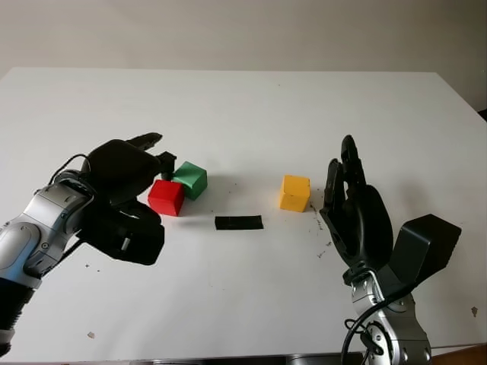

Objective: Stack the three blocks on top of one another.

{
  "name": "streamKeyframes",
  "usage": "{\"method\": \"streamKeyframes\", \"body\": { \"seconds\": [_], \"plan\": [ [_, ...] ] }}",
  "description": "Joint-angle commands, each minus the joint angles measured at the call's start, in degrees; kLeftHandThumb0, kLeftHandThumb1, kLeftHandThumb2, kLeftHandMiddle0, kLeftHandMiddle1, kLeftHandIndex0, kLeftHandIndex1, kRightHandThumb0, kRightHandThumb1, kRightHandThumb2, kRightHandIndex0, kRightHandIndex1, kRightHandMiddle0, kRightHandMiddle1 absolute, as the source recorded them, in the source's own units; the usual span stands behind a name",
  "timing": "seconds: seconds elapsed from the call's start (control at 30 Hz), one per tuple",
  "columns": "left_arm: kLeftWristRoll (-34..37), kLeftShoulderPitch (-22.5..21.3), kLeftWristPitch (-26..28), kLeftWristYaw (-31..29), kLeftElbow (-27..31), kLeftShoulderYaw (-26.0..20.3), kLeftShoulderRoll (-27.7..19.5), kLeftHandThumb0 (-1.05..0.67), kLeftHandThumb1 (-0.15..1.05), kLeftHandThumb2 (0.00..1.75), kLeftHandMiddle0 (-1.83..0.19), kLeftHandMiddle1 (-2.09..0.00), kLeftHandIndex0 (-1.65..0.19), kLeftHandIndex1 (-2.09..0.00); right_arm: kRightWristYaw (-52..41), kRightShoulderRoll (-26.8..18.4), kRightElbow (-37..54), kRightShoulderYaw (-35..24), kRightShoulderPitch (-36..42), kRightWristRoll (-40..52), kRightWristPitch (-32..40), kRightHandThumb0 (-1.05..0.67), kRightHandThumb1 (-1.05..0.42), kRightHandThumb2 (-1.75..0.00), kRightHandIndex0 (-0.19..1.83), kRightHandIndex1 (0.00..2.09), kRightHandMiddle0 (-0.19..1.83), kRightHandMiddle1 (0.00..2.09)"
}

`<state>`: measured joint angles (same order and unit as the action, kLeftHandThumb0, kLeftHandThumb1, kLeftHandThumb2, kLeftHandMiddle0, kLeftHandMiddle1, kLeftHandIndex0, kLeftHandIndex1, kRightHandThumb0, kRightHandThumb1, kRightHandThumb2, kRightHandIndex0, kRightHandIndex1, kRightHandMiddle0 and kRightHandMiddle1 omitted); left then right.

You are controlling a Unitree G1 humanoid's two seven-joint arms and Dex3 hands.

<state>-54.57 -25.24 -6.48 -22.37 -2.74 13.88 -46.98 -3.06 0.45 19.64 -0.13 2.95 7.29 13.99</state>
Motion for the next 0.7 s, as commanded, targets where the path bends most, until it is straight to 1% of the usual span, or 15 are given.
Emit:
{"method": "streamKeyframes", "body": {
  "seconds": [0.0,0.13,0.2,0.23,0.27,0.3,0.4,0.57,0.67],
  "plan": [
    [0.45,0.5,0.02,0.37,-0.47,0.13,0.06,-0.67,1.0,0.06,-0.13,-0.06,-0.1,-1.51,-0.11,-0.46,1.05,-0.36,0.01,0.23,-0.31,-0.75,-1.05,-0.71,-0.19,0.0,-0.19,0.0],
    [0.93,0.56,0.08,0.83,-0.9,0.02,0.24,-0.58,1.0,0.05,-0.16,-0.06,-0.16,-1.48,-0.12,-0.51,1.01,-0.53,-0.13,0.26,-0.22,-0.75,-1.05,-0.7,-0.19,0.0,-0.19,0.0],
    [0.21,0.94,-0.43,3.73,-1.58,0.13,0.33,-0.56,1.0,0.05,-0.2,-0.07,-0.19,-1.54,-0.13,-0.41,1.02,-0.68,-0.07,0.43,-0.29,-0.75,-1.05,-0.7,-0.19,0.0,-0.19,0.0],
    [-0.27,1.15,-0.59,5.43,-2.01,0.23,0.45,-0.54,1.0,0.06,-0.22,-0.07,-0.17,-1.62,-0.16,-0.4,1.0,-0.74,-0.05,0.48,-0.35,-0.75,-1.05,-0.69,-0.19,0.0,-0.19,0.0],
    [-0.81,1.35,-0.73,7.55,-2.62,0.34,0.65,-0.51,1.01,0.06,-0.25,-0.07,-0.16,-1.68,-0.16,-0.4,0.95,-0.78,-0.07,0.49,-0.39,-0.74,-1.05,-0.69,-0.19,0.0,-0.19,0.0],
    [-1.69,1.5,-0.83,10.15,-3.53,0.63,0.91,-0.5,1.02,0.06,-0.27,-0.07,-0.17,-1.69,-0.14,-0.43,0.85,-0.8,-0.11,0.42,-0.48,-0.74,-1.05,-0.69,-0.19,0.0,-0.19,0.0],
    [-2.32,1.71,-1.16,15.64,-6.07,0.94,1.9,-0.44,1.04,0.07,-0.33,-0.08,-0.17,-1.64,-0.01,-0.49,0.89,-0.83,-0.12,0.23,-0.37,-0.74,-1.05,-0.69,-0.19,0.0,-0.19,0.0],
    [-2.12,2.06,-0.36,19.65,-7.77,1.06,3.03,-0.42,1.05,0.08,-0.37,-0.08,-0.19,-1.6,-0.07,-0.71,0.87,-0.91,-0.08,-0.14,-0.77,-0.72,-1.05,-0.69,-0.19,0.0,-0.19,0.0],
    [-1.4,2.4,-0.79,21.51,-8.2,0.74,3.12,-0.42,1.05,0.08,-0.4,-0.08,-0.21,-1.58,-0.05,-0.7,0.75,-1.04,-0.16,-0.14,-0.79,-0.72,-1.05,-0.68,-0.19,0.0,-0.19,0.0]
  ]
}}
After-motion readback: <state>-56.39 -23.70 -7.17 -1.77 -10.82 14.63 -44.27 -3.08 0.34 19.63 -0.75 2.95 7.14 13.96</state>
